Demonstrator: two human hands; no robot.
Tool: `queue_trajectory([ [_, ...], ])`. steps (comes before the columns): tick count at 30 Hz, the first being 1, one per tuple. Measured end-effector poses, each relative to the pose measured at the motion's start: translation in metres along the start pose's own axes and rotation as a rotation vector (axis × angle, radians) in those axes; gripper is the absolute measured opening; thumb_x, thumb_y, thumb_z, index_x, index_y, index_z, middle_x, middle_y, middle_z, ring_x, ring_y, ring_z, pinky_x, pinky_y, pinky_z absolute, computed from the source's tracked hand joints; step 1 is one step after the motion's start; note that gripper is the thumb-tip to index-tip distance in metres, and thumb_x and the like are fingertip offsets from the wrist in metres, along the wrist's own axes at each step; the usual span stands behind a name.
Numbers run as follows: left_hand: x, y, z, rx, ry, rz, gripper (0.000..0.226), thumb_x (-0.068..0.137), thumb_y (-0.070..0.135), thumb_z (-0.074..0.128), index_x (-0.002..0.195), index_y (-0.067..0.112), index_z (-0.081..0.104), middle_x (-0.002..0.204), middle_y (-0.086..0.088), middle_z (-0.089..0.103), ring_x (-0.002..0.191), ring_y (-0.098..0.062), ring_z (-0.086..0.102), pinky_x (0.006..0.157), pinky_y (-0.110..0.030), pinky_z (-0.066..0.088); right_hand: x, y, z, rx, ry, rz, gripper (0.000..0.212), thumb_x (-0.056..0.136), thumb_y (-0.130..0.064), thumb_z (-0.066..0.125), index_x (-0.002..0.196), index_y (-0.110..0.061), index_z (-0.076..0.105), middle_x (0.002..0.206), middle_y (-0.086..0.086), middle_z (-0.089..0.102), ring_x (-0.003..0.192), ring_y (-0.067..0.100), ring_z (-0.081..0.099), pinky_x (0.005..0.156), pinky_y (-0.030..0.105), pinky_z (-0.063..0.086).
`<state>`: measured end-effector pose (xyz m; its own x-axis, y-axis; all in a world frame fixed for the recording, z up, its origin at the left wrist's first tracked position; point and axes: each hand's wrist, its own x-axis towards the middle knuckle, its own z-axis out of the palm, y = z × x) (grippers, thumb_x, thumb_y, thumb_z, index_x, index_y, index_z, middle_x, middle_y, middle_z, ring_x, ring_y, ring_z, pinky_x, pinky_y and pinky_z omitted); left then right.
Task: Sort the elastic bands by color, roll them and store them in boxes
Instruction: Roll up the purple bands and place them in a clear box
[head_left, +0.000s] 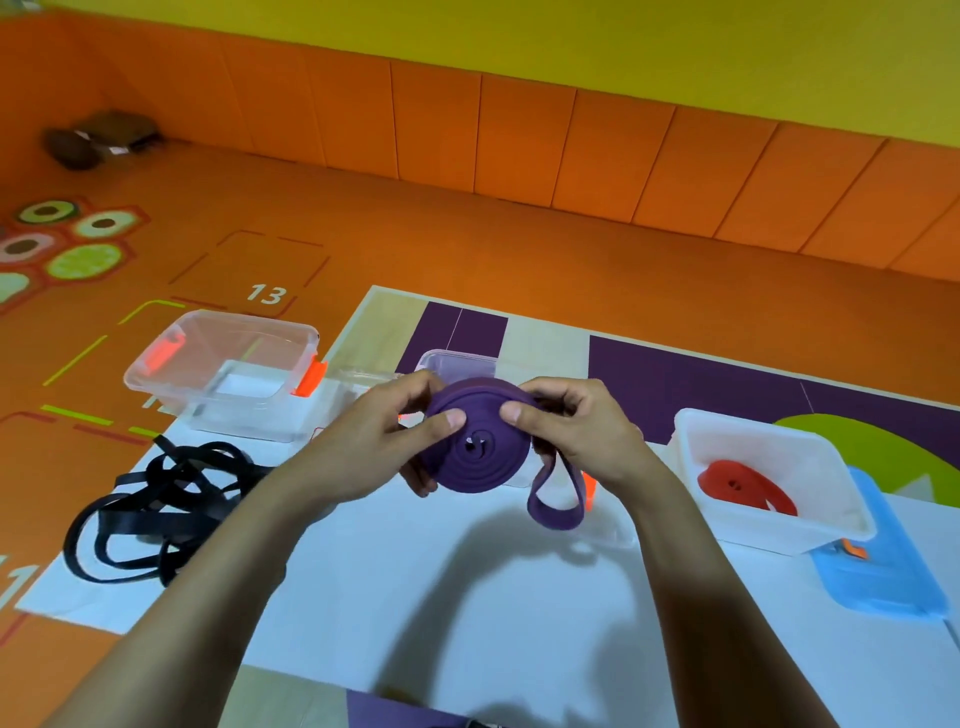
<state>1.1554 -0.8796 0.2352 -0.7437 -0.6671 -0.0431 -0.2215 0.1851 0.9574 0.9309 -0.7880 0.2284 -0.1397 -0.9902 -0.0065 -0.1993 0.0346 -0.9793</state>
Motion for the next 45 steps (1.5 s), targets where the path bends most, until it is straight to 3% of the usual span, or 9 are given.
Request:
queue_trajectory([
  [8, 0.003, -0.021, 0.035, -0.331, 0.253, -0.051, 0.017, 0.105, 0.024, 0.049, 0.113, 0.011, 0.053, 0.102, -0.012, 0.071, 0.068, -0.042, 0.072, 0.072, -0.046, 0.063, 0.001, 0.025, 0.005, 0.092, 0.142, -0.011, 0.015, 0.097, -0.024, 0.067, 0.1, -0.013, 0.076, 0.059, 0.006, 0.057, 0.052, 0.019, 0.052, 0.055, 0.027, 0.049],
  [13, 0.003, -0.024, 0.059, -0.609, 0.171, -0.238, 0.021, 0.108, 0.02, 0.046, 0.123, 0.006, 0.051, 0.113, -0.016, 0.072, 0.083, -0.05, 0.073, 0.076, -0.05, 0.062, 0.006, 0.03, 0.011, 0.106, 0.209, 0.015, 0.019, 0.101, -0.028, 0.064, 0.103, -0.014, 0.077, 0.059, 0.004, 0.054, 0.053, 0.026, 0.043, 0.054, 0.034, 0.042],
  [17, 0.004, -0.028, 0.034, -0.305, 0.118, -0.278, 0.031, 0.104, 0.037, 0.053, 0.112, 0.008, 0.063, 0.105, -0.005, 0.066, 0.071, -0.045, 0.071, 0.064, -0.048, 0.06, 0.006, 0.025, -0.011, 0.013, 0.036, 0.068, 0.016, 0.1, -0.026, 0.065, 0.103, -0.015, 0.077, 0.061, 0.002, 0.049, 0.058, 0.027, 0.031, 0.053, 0.035, 0.03],
  [22, 0.015, -0.034, 0.021, -0.127, -0.058, -0.178, 0.016, 0.098, 0.032, 0.065, 0.108, 0.019, 0.065, 0.088, -0.014, 0.072, 0.057, -0.036, 0.067, 0.054, -0.037, 0.057, 0.008, 0.03, -0.006, -0.01, -0.157, 0.124, 0.015, 0.098, -0.015, 0.067, 0.103, -0.004, 0.076, 0.059, -0.012, 0.064, 0.048, 0.0, 0.05, 0.049, 0.013, 0.037],
  [31, 0.033, -0.08, 0.057, -0.259, 0.13, -0.261, 0.024, 0.102, 0.026, 0.058, 0.111, 0.004, 0.058, 0.083, -0.018, 0.073, 0.065, -0.044, 0.07, 0.063, -0.046, 0.062, 0.023, 0.091, -0.011, -0.059, -0.027, 0.212, 0.019, 0.101, -0.037, 0.062, 0.104, -0.025, 0.077, 0.076, 0.013, 0.069, 0.057, 0.021, 0.056, 0.057, 0.035, 0.051],
  [34, 0.046, -0.091, 0.067, -0.371, 0.242, -0.324, 0.025, 0.103, 0.023, 0.056, 0.11, -0.001, 0.056, 0.081, -0.023, 0.072, 0.062, -0.039, 0.068, 0.064, -0.046, 0.061, 0.03, 0.114, 0.002, 0.035, 0.074, 0.22, 0.024, 0.105, -0.036, 0.054, 0.121, -0.028, 0.07, 0.1, 0.004, 0.076, 0.085, 0.018, 0.071, 0.074, 0.047, 0.057],
  [37, 0.062, -0.104, 0.076, -0.457, 0.359, -0.416, 0.029, 0.103, 0.024, 0.055, 0.111, -0.003, 0.056, 0.083, -0.024, 0.073, 0.062, -0.038, 0.07, 0.066, -0.047, 0.063, 0.039, 0.137, 0.016, 0.112, 0.2, 0.216, 0.03, 0.105, -0.034, 0.056, 0.134, -0.03, 0.06, 0.123, -0.003, 0.071, 0.111, 0.009, 0.068, 0.092, 0.033, 0.057],
  [40, 0.092, -0.119, 0.077, -0.443, 0.43, -0.5, 0.028, 0.104, 0.025, 0.056, 0.111, -0.003, 0.057, 0.084, -0.021, 0.074, 0.062, -0.04, 0.071, 0.066, -0.049, 0.063, 0.064, 0.15, 0.012, 0.004, 0.302, 0.255, 0.018, 0.104, -0.028, 0.056, 0.122, -0.03, 0.058, 0.111, -0.007, 0.069, 0.089, -0.003, 0.066, 0.074, 0.014, 0.052],
  [45, 0.159, -0.152, 0.07, -0.211, 0.399, -0.535, 0.02, 0.098, 0.009, 0.062, 0.115, 0.01, 0.05, 0.094, -0.01, 0.066, 0.063, -0.037, 0.072, 0.069, -0.054, 0.063, 0.13, 0.198, -0.006, -0.161, 0.267, 0.386, 0.029, 0.097, -0.046, 0.056, 0.119, -0.03, 0.067, 0.112, 0.0, 0.068, 0.099, 0.023, 0.069, 0.092, 0.048, 0.057],
])
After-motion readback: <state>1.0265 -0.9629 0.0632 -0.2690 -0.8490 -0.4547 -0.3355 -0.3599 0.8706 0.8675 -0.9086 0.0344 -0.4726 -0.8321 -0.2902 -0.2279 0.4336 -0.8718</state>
